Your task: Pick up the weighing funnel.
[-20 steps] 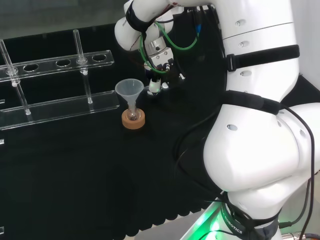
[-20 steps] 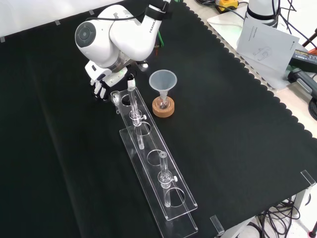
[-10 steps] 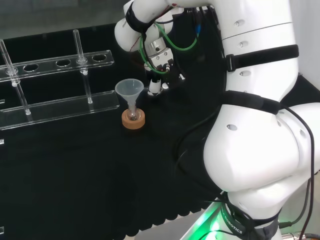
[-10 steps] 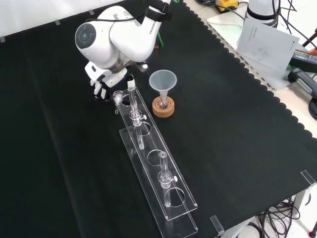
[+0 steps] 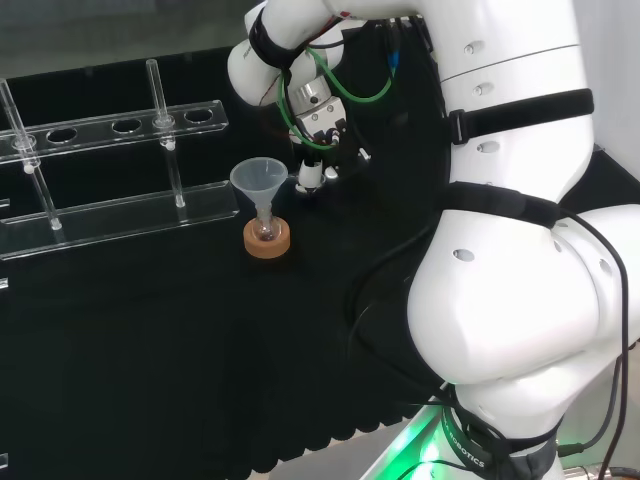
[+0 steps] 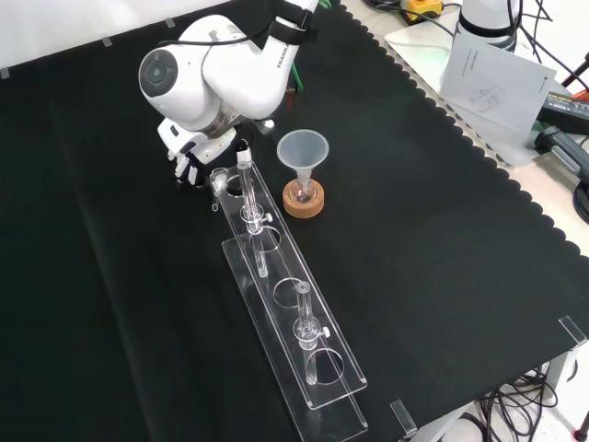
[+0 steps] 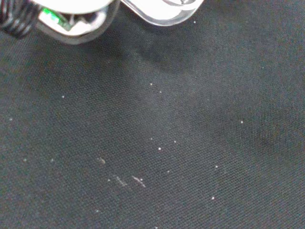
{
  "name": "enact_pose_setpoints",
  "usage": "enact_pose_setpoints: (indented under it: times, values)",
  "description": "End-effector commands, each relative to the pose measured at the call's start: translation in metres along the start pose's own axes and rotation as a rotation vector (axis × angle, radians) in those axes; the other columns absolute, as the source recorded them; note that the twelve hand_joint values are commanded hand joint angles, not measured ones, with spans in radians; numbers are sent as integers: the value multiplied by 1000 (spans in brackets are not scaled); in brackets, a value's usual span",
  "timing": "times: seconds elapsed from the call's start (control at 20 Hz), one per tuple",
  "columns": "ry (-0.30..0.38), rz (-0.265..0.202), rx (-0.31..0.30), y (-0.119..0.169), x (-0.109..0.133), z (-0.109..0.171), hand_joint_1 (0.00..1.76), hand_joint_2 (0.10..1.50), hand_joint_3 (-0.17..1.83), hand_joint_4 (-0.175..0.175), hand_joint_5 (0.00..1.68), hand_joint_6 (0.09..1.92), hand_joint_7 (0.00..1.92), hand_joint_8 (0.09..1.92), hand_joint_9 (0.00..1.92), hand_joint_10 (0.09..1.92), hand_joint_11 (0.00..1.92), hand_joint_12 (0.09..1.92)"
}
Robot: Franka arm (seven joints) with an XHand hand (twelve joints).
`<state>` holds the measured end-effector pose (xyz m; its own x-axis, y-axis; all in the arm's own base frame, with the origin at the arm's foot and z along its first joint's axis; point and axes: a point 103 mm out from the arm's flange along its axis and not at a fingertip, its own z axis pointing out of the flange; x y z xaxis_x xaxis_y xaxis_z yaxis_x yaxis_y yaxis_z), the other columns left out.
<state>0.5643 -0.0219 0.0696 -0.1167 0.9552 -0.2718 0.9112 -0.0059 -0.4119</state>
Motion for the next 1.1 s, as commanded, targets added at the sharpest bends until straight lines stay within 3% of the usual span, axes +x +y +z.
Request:
enact_pose_setpoints:
  times: [0.05,0.2,0.75,1.1]
  values:
    - [-28,27,-42,-6,-4,-10,1101,669,629,167,1217,725,546,681,816,507,536,1270]
    - [-41,39,-53,-12,-10,-21,1118,643,688,175,1250,723,579,666,853,488,567,1255]
    - [-103,85,-56,-54,-38,-63,1125,662,622,175,1290,628,601,663,894,445,666,1181]
    - [-137,139,-69,-88,-50,-91,1125,664,619,175,1291,624,600,663,897,441,677,1174]
